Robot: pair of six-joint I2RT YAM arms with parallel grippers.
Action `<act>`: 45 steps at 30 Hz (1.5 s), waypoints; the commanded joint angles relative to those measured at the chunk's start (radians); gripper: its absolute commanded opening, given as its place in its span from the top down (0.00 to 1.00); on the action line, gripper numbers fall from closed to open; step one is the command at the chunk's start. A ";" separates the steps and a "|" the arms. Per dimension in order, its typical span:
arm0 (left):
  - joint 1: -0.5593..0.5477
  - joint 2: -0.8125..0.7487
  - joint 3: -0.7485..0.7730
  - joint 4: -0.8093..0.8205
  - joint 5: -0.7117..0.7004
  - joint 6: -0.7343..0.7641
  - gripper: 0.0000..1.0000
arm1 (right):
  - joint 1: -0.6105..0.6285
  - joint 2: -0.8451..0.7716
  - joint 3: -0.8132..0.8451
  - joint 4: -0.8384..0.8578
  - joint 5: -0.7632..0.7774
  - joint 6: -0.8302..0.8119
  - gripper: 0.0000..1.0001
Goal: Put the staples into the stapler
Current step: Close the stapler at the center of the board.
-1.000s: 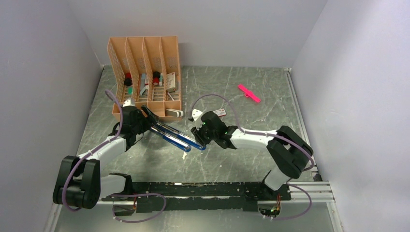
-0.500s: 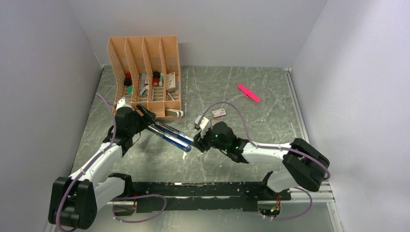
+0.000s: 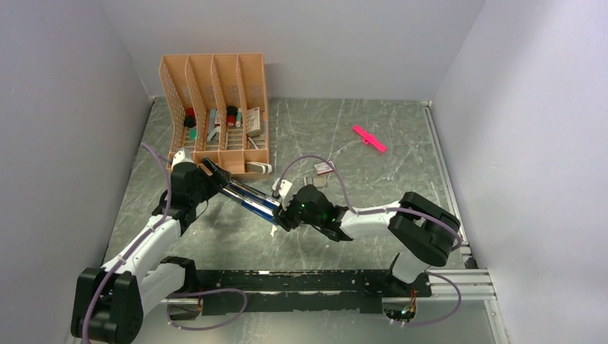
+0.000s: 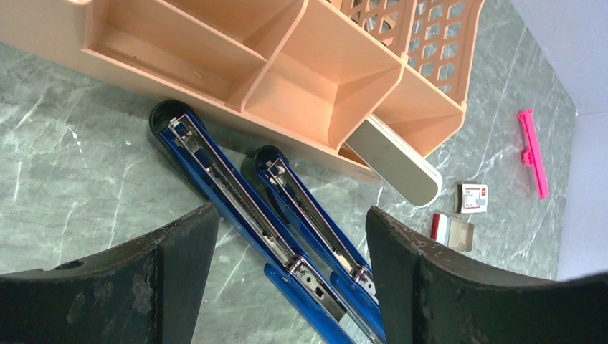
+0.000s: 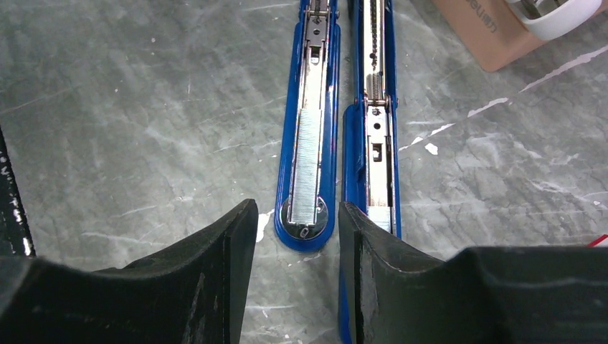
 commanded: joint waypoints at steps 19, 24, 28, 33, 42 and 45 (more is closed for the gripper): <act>-0.006 0.109 -0.052 0.092 0.067 -0.071 0.21 | 0.003 0.131 0.102 -0.023 0.062 0.008 0.68; -0.006 0.101 -0.116 0.149 0.098 -0.111 0.21 | 0.003 0.150 0.107 -0.006 0.041 0.027 0.88; -0.006 0.122 -0.173 0.223 0.132 -0.156 0.20 | 0.003 0.142 0.085 0.021 0.006 0.046 1.00; -0.006 0.178 -0.270 0.408 0.184 -0.205 0.20 | 0.003 0.145 0.077 0.045 -0.097 0.111 1.00; -0.004 0.300 -0.383 0.720 0.211 -0.257 0.31 | 0.003 0.119 0.032 0.052 -0.160 0.128 1.00; -0.004 0.285 -0.408 0.796 0.202 -0.224 0.42 | 0.002 0.122 0.030 0.027 -0.126 0.104 1.00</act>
